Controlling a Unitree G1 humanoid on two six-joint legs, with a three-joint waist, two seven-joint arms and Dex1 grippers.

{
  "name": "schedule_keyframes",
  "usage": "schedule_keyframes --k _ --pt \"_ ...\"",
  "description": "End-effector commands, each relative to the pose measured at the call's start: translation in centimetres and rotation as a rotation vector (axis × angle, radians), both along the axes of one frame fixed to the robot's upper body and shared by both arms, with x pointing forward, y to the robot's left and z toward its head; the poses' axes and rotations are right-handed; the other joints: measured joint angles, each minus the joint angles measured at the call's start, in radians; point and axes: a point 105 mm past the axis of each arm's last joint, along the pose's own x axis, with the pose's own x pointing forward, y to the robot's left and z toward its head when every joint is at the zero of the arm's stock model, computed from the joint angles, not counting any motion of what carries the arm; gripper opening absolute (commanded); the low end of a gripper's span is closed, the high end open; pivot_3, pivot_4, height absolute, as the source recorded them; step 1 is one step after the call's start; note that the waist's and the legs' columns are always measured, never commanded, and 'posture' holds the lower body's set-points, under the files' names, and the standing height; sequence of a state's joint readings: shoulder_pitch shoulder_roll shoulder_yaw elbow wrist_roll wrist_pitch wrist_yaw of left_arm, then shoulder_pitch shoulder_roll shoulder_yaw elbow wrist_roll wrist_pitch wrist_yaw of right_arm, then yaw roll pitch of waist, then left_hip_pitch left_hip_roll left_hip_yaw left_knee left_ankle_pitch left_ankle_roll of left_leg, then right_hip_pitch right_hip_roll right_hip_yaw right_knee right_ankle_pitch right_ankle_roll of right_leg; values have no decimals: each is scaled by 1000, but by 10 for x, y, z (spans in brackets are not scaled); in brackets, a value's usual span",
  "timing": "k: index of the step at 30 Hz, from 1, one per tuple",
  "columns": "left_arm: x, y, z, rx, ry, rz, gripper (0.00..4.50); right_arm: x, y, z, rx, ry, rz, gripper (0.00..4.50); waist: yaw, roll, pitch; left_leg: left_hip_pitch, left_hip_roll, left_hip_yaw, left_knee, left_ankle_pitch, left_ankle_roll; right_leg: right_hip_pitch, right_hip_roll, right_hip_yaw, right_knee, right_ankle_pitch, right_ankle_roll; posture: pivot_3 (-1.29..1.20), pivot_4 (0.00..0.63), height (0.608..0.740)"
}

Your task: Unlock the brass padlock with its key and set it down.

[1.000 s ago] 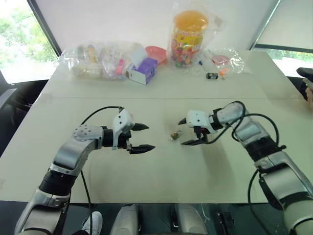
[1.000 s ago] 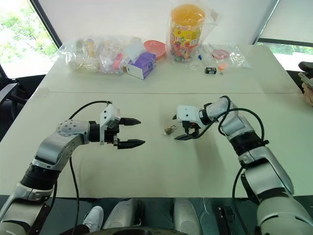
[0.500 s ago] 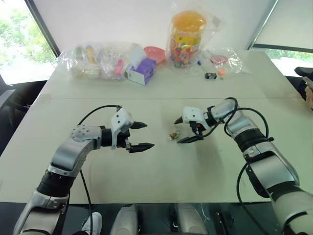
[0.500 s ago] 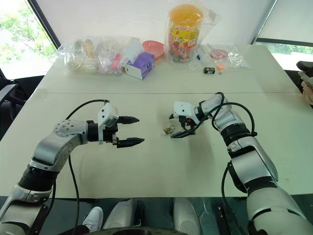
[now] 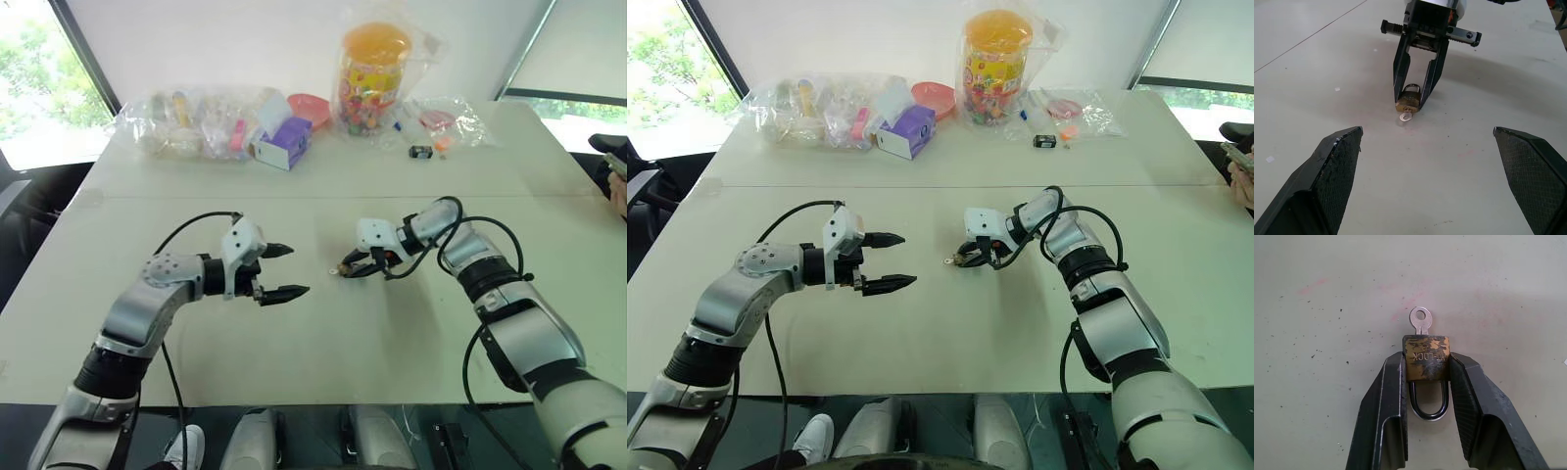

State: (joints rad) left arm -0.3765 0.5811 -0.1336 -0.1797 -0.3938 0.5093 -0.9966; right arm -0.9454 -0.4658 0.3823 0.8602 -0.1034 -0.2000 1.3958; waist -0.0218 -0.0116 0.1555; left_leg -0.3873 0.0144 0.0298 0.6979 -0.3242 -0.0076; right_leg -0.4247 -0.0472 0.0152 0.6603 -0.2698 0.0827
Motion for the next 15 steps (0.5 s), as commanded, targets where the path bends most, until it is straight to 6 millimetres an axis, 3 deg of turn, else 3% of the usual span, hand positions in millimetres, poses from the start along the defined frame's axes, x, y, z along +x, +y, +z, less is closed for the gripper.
schedule_keyframes --k 1,3,8,10,15 --pt "-1 -3 10 -23 -45 -12 4500 -1 -8 -1 -39 -92 -6 665 2 0 0 0 0 0 0 0 0 0 0 0 0 0 0 0 150 735" --pt "-1 -4 10 -38 -21 -19 4500 -3 -5 13 -13 -227 20 665 6 0 0 0 0 0 0 0 0 0 -1 0 0 0 0 0 150 735" --pt "5 -5 16 -87 32 -41 4500 -10 9 85 177 -864 15 665 9 1 1 -4 -1 0 1 0 0 -4 -2 0 1 0 0 0 150 735" --pt "12 -13 27 -142 52 -60 4500 -28 7 108 223 -1084 12 665 11 2 1 -4 -1 0 1 0 -1 -4 -1 0 1 0 0 0 150 735" --pt "18 -25 41 -178 60 -132 4500 -57 14 107 221 -1142 43 665 7 1 1 -4 -2 0 1 0 0 -3 1 0 1 0 0 0 150 735"
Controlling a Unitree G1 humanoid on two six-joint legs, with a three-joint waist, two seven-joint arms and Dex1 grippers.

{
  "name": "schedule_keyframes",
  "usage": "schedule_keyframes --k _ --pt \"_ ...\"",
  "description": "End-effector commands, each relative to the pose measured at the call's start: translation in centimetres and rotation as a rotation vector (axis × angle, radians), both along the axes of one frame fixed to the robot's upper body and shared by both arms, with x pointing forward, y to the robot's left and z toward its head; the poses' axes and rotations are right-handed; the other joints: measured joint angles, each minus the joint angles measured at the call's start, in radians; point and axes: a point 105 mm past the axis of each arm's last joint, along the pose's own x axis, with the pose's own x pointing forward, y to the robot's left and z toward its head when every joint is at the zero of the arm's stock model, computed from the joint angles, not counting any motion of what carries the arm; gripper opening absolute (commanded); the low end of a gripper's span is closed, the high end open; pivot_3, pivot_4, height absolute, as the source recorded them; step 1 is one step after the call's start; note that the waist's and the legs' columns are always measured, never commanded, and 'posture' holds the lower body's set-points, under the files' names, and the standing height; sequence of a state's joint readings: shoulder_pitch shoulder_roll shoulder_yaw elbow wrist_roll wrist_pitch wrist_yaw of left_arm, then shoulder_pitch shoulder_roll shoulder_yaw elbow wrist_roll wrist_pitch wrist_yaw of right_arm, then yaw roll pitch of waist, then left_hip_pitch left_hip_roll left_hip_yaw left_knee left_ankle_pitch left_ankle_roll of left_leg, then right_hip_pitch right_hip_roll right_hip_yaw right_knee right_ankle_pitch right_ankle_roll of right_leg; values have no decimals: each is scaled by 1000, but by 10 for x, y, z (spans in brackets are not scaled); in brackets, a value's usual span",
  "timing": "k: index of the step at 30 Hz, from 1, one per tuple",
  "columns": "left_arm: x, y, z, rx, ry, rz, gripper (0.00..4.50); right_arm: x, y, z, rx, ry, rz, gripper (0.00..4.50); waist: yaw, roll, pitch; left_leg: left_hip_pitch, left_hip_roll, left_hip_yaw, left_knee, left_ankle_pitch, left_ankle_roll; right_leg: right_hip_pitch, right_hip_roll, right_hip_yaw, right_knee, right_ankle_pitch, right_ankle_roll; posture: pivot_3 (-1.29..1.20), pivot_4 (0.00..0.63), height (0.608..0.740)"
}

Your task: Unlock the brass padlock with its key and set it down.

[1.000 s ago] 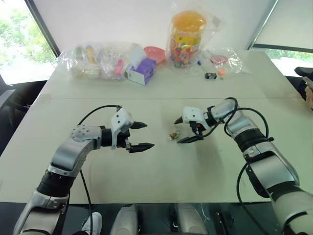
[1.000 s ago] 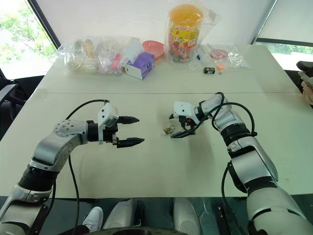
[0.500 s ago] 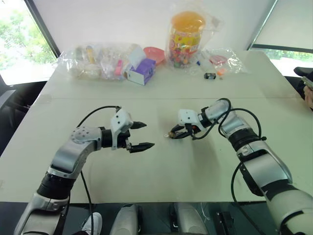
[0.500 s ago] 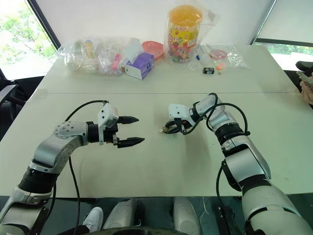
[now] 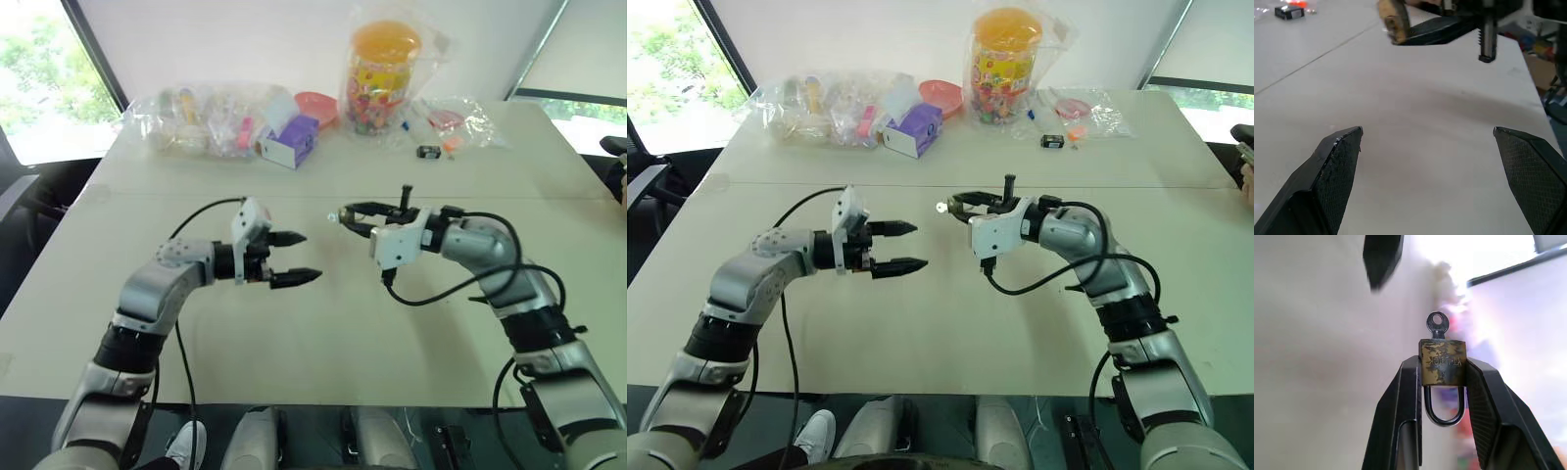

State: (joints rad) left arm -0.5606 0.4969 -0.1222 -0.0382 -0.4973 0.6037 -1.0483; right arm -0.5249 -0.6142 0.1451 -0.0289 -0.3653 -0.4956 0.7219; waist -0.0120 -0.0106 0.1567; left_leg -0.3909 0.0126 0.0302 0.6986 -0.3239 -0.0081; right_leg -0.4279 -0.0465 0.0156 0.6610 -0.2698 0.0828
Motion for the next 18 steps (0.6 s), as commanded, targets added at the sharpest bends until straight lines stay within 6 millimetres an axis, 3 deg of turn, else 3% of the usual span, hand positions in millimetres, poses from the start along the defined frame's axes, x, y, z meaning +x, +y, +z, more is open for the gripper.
schedule_keyframes --k 1,13,16,18 --pt "0 -5 12 -30 -25 -64 4500 -16 7 9 2 -54 18 665 -3 0 0 0 0 0 0 0 0 0 1 0 0 0 0 0 150 735" --pt "10 -8 23 -50 -58 -80 4500 -21 10 4 -33 -41 2 665 0 0 1 1 0 0 0 0 0 0 3 0 0 0 0 0 150 735" --pt "11 -6 26 -64 -57 -73 3617 -20 11 3 -33 -35 2 665 0 0 1 1 0 0 0 0 0 0 3 0 0 0 0 0 150 735" --pt "12 -6 27 -72 -56 -68 2694 -20 13 1 -35 -32 3 665 0 0 1 1 0 0 0 0 0 0 3 0 0 0 0 0 150 735"
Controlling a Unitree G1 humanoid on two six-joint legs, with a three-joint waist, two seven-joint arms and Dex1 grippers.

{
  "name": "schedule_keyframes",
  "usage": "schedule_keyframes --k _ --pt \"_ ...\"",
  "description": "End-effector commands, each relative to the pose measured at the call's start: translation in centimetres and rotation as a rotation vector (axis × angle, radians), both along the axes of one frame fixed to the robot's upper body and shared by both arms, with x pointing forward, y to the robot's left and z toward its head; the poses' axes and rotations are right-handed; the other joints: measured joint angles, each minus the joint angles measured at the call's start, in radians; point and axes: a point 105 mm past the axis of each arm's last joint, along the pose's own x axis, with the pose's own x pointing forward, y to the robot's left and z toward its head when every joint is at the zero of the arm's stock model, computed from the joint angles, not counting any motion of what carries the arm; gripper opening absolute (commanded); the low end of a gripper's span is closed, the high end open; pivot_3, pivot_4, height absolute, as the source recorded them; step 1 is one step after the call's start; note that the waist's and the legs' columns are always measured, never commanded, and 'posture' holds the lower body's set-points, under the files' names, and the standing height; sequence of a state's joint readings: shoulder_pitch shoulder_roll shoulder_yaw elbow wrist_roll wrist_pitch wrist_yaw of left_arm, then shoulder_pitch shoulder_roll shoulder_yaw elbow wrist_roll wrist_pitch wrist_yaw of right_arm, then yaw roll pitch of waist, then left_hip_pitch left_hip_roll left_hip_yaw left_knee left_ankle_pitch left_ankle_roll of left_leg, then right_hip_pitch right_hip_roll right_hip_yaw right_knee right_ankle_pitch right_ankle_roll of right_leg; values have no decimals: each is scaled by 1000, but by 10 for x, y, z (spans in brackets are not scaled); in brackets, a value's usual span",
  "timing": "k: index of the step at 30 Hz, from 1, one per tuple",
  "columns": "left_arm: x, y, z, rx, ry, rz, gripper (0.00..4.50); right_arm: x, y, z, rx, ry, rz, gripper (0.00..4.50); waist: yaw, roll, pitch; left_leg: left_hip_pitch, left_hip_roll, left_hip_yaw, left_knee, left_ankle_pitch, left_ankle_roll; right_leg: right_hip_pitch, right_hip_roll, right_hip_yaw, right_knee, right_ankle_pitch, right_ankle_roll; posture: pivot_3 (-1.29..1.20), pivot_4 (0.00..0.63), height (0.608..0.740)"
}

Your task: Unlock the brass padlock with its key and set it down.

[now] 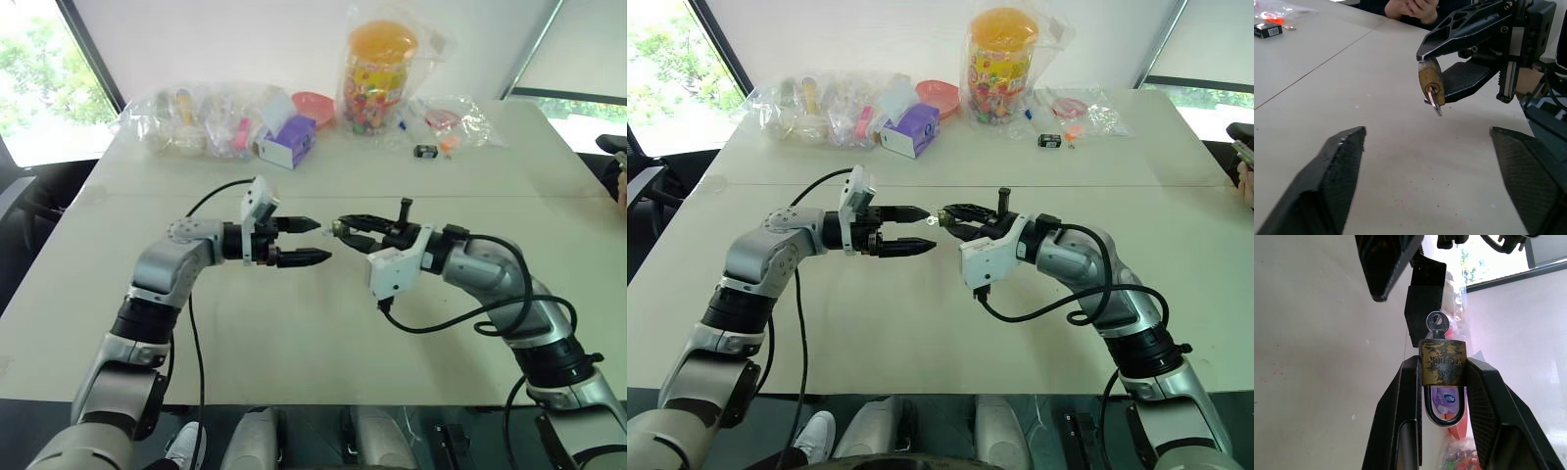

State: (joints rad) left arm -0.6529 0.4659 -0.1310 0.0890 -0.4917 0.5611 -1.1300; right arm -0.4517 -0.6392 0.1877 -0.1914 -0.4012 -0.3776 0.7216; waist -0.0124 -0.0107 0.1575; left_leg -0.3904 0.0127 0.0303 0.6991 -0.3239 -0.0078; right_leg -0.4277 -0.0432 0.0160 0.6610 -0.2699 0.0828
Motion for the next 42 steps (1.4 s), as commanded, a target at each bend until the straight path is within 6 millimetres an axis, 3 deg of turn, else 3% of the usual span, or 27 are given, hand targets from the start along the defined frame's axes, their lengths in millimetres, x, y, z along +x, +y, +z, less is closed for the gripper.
schedule_keyframes --k 1,3,17,21,31,36,42 --pt "3 0 17 -40 -54 4 2226 -4 5 9 12 -44 19 665 1 0 0 0 0 0 0 0 0 0 0 0 0 0 0 0 150 735" --pt "3 -2 16 -40 -51 7 1203 -5 7 8 8 -42 23 665 0 0 0 0 0 0 0 0 0 0 0 0 0 0 0 0 150 735" --pt "3 -5 13 -17 -59 -7 1203 -6 7 8 -13 -47 20 665 0 0 0 0 0 0 0 0 0 0 0 0 0 0 0 0 150 735" --pt "0 -3 10 -2 -61 -15 38 -5 6 8 -12 -46 16 665 1 0 0 0 0 0 0 0 0 0 0 0 0 0 0 0 150 735" --pt "2 -6 12 7 -129 -2 38 -5 6 8 -20 -47 20 665 1 0 0 0 0 0 0 0 0 0 0 0 0 0 0 0 150 735" --pt "5 -12 16 52 -383 18 38 -7 8 4 -30 -18 31 665 1 0 0 0 0 0 0 0 0 0 0 0 0 0 0 0 150 735" --pt "-8 -24 23 113 -870 -67 38 -10 10 -5 -17 86 39 665 2 0 0 0 0 0 0 0 0 0 0 0 0 0 0 0 150 735"
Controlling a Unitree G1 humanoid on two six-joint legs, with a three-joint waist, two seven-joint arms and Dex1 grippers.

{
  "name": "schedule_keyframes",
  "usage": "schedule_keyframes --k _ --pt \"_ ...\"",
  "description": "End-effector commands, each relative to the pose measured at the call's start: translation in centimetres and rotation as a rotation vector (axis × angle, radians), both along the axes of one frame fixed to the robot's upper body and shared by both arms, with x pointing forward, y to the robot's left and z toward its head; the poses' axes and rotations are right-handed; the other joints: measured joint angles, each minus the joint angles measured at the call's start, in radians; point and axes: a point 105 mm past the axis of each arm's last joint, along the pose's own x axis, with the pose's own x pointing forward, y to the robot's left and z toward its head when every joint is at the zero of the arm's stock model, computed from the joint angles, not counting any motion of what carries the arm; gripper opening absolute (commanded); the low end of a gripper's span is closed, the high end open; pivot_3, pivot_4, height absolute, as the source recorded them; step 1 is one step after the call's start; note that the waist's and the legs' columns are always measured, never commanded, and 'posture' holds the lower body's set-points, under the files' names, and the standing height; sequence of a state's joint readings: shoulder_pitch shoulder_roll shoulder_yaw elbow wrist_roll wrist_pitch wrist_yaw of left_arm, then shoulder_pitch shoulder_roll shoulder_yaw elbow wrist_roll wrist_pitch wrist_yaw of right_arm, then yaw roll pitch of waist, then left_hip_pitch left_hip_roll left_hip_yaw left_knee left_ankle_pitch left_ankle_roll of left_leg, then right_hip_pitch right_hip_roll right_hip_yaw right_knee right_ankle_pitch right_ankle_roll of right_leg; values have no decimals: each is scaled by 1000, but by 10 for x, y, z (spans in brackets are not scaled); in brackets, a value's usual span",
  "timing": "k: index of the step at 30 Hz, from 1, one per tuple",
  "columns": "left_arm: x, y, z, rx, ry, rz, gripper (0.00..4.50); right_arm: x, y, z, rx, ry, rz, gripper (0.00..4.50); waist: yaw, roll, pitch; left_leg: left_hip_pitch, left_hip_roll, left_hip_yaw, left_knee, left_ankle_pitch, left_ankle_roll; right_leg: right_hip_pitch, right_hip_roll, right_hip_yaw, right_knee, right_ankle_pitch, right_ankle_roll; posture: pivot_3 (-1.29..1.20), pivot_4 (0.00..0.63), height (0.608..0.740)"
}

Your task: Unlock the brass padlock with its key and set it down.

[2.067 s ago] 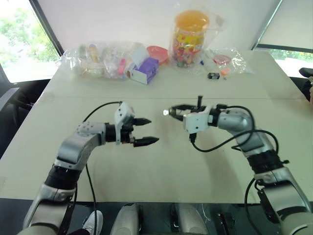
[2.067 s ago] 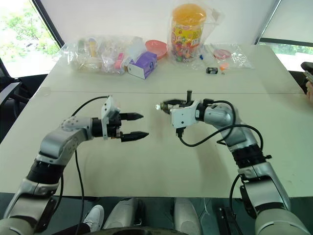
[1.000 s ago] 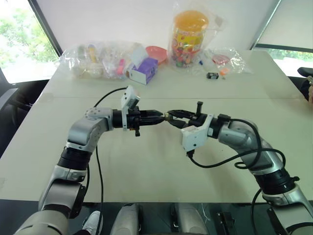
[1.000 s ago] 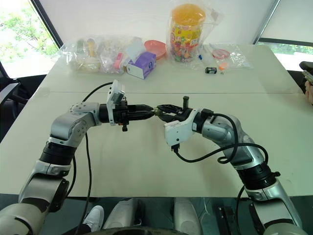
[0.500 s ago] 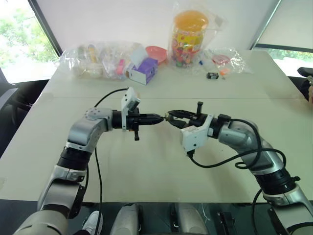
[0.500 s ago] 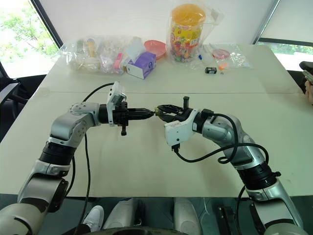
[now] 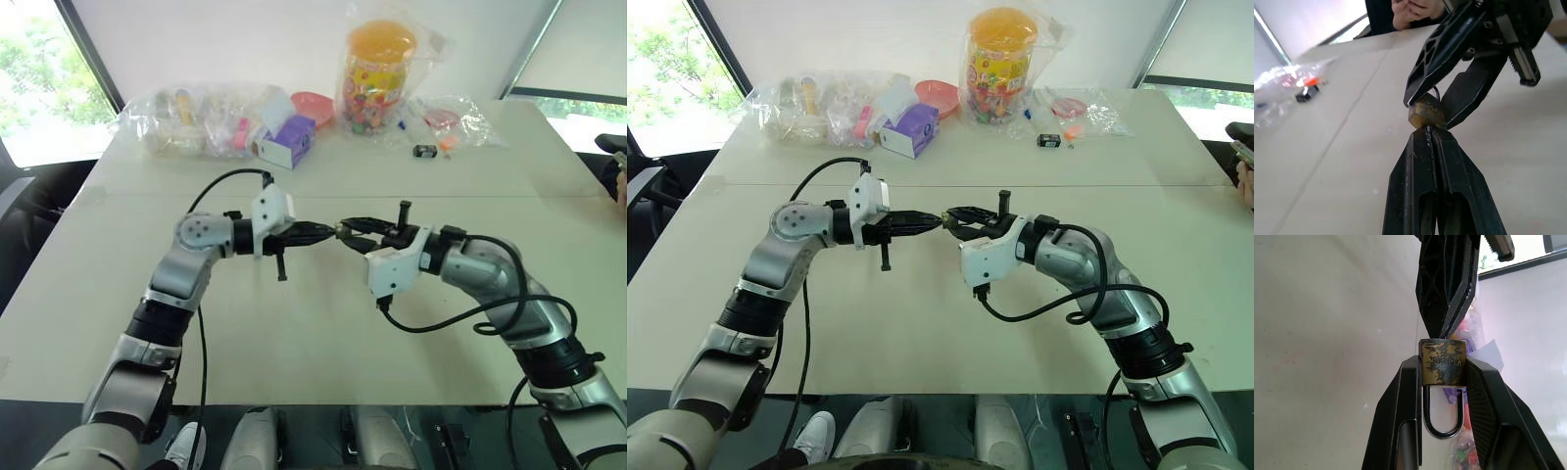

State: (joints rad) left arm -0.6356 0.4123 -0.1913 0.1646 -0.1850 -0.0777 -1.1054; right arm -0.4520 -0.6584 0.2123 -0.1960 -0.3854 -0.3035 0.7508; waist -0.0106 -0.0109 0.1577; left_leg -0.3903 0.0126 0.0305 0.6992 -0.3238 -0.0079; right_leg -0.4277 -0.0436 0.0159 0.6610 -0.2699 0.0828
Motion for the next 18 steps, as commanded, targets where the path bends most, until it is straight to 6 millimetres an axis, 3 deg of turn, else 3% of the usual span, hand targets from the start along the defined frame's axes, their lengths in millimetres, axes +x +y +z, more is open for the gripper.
schedule_keyframes --k 1,5,9,13,16,18 --pt "-12 -10 18 13 -311 -81 38 -14 14 3 9 18 76 665 0 0 0 0 0 0 0 0 0 0 0 0 0 0 0 0 150 735" --pt "-8 -7 12 1 -227 -62 38 -12 13 4 0 6 73 665 0 0 0 0 0 0 0 0 0 0 0 0 0 0 0 0 150 735" --pt "-5 1 2 -48 149 -26 38 -11 11 5 -12 -8 69 665 -1 0 0 0 0 0 0 0 1 0 1 -1 0 0 0 0 150 735" --pt "-16 3 7 -153 518 -53 38 -10 10 4 -18 -12 65 665 -4 0 0 0 0 0 0 0 1 0 1 -1 1 0 0 0 150 735" --pt "-29 6 11 -188 705 -106 952 -10 10 3 -21 -12 62 665 -4 0 0 0 1 0 0 0 1 0 1 0 1 0 0 0 150 735" --pt "-30 7 12 -190 742 -102 1957 -10 10 3 -23 -14 63 665 -4 0 0 0 1 -1 0 0 1 0 1 0 1 0 0 0 150 735"
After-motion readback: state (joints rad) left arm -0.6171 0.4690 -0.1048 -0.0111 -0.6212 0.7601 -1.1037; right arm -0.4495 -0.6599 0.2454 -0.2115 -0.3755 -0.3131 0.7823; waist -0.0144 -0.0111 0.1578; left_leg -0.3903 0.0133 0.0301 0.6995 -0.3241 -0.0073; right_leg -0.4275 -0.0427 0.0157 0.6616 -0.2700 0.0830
